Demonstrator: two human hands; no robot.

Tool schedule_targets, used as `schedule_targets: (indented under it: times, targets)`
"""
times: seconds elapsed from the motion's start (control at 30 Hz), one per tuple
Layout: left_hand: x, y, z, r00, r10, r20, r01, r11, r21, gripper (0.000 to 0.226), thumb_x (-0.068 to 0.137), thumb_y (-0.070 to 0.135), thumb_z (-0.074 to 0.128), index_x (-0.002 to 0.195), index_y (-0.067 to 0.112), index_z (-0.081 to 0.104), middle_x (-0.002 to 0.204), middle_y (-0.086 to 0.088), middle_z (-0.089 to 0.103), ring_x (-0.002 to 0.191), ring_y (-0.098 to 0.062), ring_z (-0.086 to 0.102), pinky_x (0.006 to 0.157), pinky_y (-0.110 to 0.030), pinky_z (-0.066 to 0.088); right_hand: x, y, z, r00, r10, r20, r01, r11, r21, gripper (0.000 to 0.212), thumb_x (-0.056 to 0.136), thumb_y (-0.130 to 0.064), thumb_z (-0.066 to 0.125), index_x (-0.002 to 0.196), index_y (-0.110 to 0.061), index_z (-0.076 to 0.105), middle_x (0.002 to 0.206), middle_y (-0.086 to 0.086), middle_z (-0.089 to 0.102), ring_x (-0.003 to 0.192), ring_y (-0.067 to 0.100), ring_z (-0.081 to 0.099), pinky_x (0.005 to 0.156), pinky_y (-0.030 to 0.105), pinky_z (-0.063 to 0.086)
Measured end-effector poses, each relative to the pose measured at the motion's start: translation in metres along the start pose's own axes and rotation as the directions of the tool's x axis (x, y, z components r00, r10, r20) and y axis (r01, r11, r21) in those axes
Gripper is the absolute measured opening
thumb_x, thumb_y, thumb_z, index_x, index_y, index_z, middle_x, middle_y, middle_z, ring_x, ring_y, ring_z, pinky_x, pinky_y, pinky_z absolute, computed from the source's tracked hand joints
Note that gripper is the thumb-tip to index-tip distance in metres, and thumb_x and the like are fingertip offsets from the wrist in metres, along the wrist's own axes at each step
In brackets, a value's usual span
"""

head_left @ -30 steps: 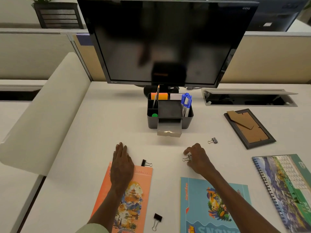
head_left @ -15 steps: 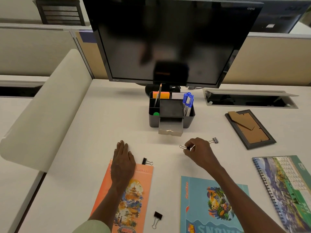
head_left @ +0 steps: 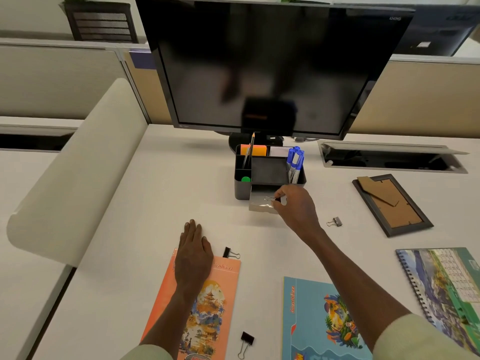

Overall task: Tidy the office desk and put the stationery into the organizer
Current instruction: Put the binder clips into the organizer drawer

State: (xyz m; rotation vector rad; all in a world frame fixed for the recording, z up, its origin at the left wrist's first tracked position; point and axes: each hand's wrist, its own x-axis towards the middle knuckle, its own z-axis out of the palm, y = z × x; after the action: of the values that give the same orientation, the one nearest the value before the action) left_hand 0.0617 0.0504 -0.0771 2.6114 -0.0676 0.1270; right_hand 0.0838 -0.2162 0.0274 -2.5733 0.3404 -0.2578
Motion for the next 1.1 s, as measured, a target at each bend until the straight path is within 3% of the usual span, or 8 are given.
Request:
schedule_targets:
  times: [0.27, 0.43, 0.6, 0.77, 0.83, 0.93, 1.0, 1.1]
  targets:
    - [-0.001, 0.002, -0.001, 1.000, -0.005, -0.009, 0.005, 1.000, -0.017, 0.045, 0.099, 0.018, 0.043, 0.142, 0.003, 0.044, 0.153, -0.009, 0.037, 0.145, -0.019, 0.028, 0.118, -0.035, 0.024, 0.015, 0.011, 0.007, 0.999, -0.027, 0.042, 0.026, 1.000, 0.015, 0.009, 0.088, -0.014, 0.065, 0.096, -0.011, 0.069, 0.094, 0.004, 0.069, 0.083, 0.008, 0.052, 0.080, 0.020, 0.039]
    - [-0.001, 0.002, -0.001, 1.000, -0.008, -0.006, 0.008, 1.000, -0.015, 0.045, 0.100, 0.019, 0.043, 0.142, 0.004, 0.043, 0.153, -0.008, 0.037, 0.145, -0.019, 0.028, 0.117, -0.034, 0.023, 0.016, 0.016, 0.005, 1.000, -0.006, 0.031, 0.005, 0.998, 0.055, 0.010, 0.091, -0.016, 0.061, 0.093, -0.010, 0.068, 0.090, 0.006, 0.067, 0.081, 0.009, 0.051, 0.079, 0.020, 0.039]
    - [-0.001, 0.001, -0.002, 1.000, 0.002, -0.001, -0.002, 1.000, -0.011, 0.045, 0.099, 0.017, 0.042, 0.142, 0.003, 0.044, 0.153, -0.009, 0.037, 0.145, -0.019, 0.027, 0.118, -0.033, 0.021, 0.005, 0.024, 0.000, 0.996, 0.017, -0.093, -0.004, 0.991, 0.131, 0.007, 0.089, -0.014, 0.062, 0.087, -0.011, 0.068, 0.082, -0.005, 0.058, 0.081, 0.012, 0.054, 0.068, 0.011, 0.034]
    - [-0.001, 0.002, -0.003, 1.000, 0.013, 0.007, -0.013, 1.000, -0.018, 0.045, 0.100, 0.016, 0.042, 0.142, 0.001, 0.042, 0.154, -0.011, 0.035, 0.146, -0.020, 0.026, 0.119, -0.034, 0.020, -0.007, 0.041, -0.008, 0.973, 0.079, -0.218, -0.045, 0.987, 0.157, 0.007, 0.088, -0.013, 0.063, 0.092, -0.010, 0.068, 0.087, -0.001, 0.064, 0.078, 0.007, 0.052, 0.063, 0.001, 0.032]
    - [-0.001, 0.003, -0.004, 1.000, 0.018, 0.003, -0.017, 1.000, -0.021, 0.045, 0.100, 0.015, 0.042, 0.142, 0.001, 0.042, 0.153, -0.012, 0.036, 0.146, -0.021, 0.027, 0.119, -0.035, 0.021, -0.012, 0.053, -0.011, 0.967, 0.096, -0.235, -0.059, 0.986, 0.159, 0.007, 0.088, -0.011, 0.064, 0.093, -0.009, 0.068, 0.090, 0.003, 0.067, 0.079, 0.008, 0.054, 0.068, 0.004, 0.034]
    - [-0.002, 0.004, -0.005, 1.000, 0.019, -0.005, -0.019, 0.999, -0.037, 0.044, 0.099, 0.014, 0.043, 0.141, 0.000, 0.043, 0.153, -0.012, 0.037, 0.145, -0.021, 0.028, 0.119, -0.036, 0.022, -0.020, 0.078, -0.015, 0.974, 0.138, -0.180, -0.120, 0.987, 0.107, 0.015, 0.087, -0.006, 0.062, 0.101, -0.007, 0.067, 0.103, 0.009, 0.066, 0.096, 0.020, 0.058, 0.086, 0.022, 0.040]
    - [-0.002, 0.004, -0.005, 1.000, 0.018, -0.005, -0.019, 0.999, -0.042, 0.044, 0.099, 0.014, 0.044, 0.141, 0.000, 0.044, 0.152, -0.012, 0.037, 0.145, -0.022, 0.029, 0.119, -0.036, 0.023, -0.025, 0.095, -0.017, 0.973, 0.203, -0.108, -0.202, 0.979, 0.024, 0.024, 0.086, -0.003, 0.061, 0.110, -0.007, 0.064, 0.116, 0.011, 0.061, 0.112, 0.027, 0.051, 0.090, 0.026, 0.035]
    - [-0.002, 0.004, -0.005, 1.000, 0.020, -0.007, -0.020, 0.999, -0.040, 0.044, 0.099, 0.014, 0.044, 0.141, 0.000, 0.044, 0.152, -0.013, 0.037, 0.145, -0.022, 0.029, 0.119, -0.037, 0.023, -0.031, 0.114, -0.021, 0.959, 0.281, -0.030, -0.283, 0.955, -0.086, 0.037, 0.085, 0.001, 0.059, 0.121, -0.005, 0.058, 0.127, 0.013, 0.053, 0.121, 0.031, 0.042, 0.092, 0.034, 0.040]
